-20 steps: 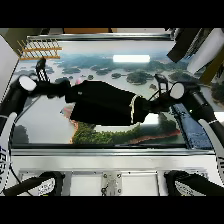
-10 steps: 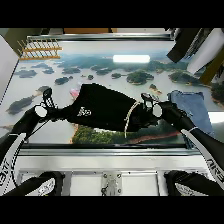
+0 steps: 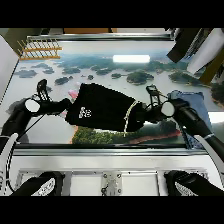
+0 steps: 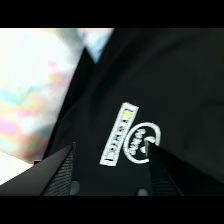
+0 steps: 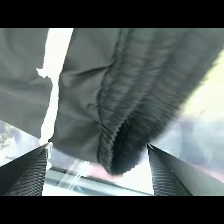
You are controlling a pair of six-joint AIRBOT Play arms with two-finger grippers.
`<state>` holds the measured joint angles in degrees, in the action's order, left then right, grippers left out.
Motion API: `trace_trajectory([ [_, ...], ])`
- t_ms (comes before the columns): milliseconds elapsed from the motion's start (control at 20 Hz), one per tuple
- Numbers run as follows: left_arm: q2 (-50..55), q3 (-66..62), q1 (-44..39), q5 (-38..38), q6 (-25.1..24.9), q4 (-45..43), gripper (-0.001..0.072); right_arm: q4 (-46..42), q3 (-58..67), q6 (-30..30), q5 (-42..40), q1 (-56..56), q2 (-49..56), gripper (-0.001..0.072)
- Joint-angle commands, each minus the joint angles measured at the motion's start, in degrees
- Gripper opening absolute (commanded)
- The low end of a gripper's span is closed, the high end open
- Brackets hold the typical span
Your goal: Fold the clothes and pants, and hang the long-sleeved shirts on hangers.
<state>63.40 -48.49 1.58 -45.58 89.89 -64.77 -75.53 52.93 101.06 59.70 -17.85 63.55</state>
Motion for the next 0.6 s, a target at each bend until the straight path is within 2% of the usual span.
trace_trajectory([
  [0, -6.1, -2.8, -0.2, -4.0, 0.1, 0.6, 0.0457, 1.0, 0.2, -5.4, 4.2, 9.1, -7.6, 0.0651],
  [100, -8.7, -1.7, -1.3, -3.5, 0.1, 1.9, 0.0426, 6.9, -0.5, -9.6, 4.0, 16.0, -7.2, 0.0663],
  [150, -9.7, -0.9, -2.3, -3.1, 0.2, 1.9, 0.0428, 11.0, -1.2, -12.0, 3.4, 18.7, -6.0, 0.0720],
  [200, -10.2, -0.1, -3.6, -2.7, 0.7, 1.9, 0.0407, 15.3, -2.2, -14.5, 2.9, 21.1, -4.0, 0.0720],
  [250, -10.4, 0.5, -5.2, -2.2, 1.4, 1.9, 0.0096, 19.2, -3.1, -17.1, 2.5, 22.6, -1.6, 0.0720],
  [300, -10.3, 1.0, -6.9, -1.9, 1.5, 1.8, 0.0026, 22.6, -4.0, -19.5, 1.9, 23.5, 1.6, 0.0720],
  [450, -10.3, 1.8, -12.1, -0.3, 1.6, 1.8, 0.0026, 30.6, -4.8, -25.0, -0.1, 23.4, 11.4, 0.0720],
  [550, -9.9, 1.8, -14.4, -0.3, 1.6, 1.8, 0.0026, 40.1, -4.8, -31.5, -0.3, 23.5, 17.2, 0.0720],
])
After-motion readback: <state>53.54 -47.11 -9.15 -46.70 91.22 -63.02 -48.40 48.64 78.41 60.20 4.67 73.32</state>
